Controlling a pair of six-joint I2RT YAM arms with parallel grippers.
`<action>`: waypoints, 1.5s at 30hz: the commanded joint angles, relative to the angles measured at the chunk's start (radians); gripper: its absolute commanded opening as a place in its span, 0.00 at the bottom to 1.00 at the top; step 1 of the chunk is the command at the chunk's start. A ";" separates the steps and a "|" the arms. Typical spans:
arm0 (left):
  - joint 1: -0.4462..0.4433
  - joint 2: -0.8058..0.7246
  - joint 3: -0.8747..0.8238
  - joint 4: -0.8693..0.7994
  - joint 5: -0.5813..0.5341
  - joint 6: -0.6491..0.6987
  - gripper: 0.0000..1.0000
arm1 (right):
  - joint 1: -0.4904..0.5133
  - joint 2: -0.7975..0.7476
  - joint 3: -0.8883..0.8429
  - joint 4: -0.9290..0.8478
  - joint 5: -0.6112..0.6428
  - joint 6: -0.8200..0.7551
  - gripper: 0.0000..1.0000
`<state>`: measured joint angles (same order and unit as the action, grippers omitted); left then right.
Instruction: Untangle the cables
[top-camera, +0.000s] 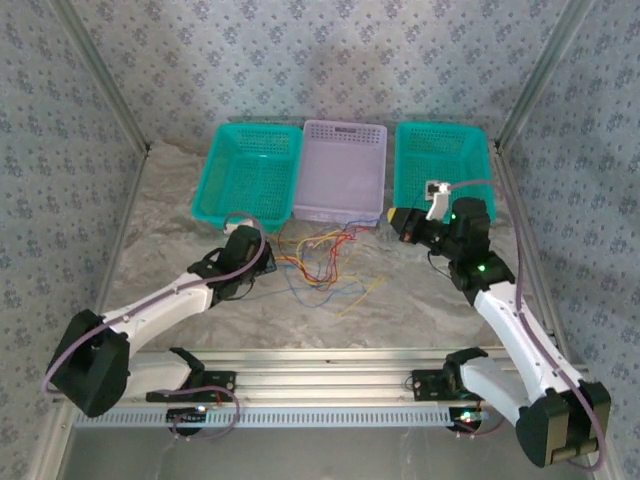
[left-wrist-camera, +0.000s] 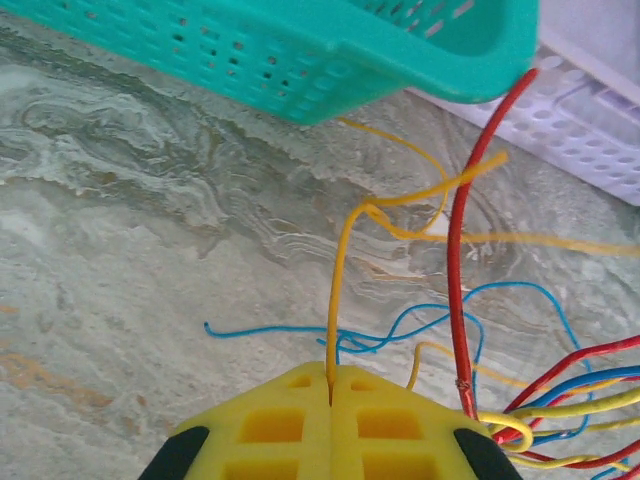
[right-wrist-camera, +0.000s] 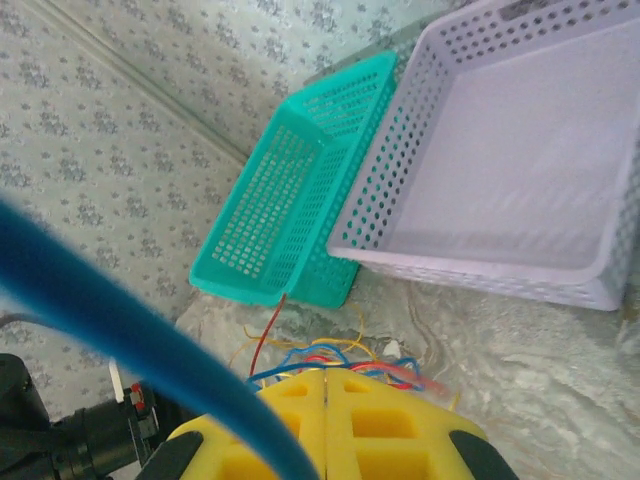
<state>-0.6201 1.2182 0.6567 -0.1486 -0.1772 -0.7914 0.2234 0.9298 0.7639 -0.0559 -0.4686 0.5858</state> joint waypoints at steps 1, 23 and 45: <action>0.023 0.022 0.014 -0.093 -0.047 0.039 0.00 | -0.048 -0.046 0.055 -0.066 0.021 -0.033 0.00; 0.045 0.065 0.030 -0.142 -0.063 0.069 0.00 | -0.183 -0.276 0.200 -0.188 0.337 0.063 0.00; 0.081 0.120 0.064 -0.177 -0.082 0.022 0.00 | -0.198 -0.384 0.286 -0.273 0.593 0.129 0.00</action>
<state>-0.5625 1.3262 0.7158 -0.2356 -0.1909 -0.7574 0.0433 0.5617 1.0035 -0.3813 0.0048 0.7113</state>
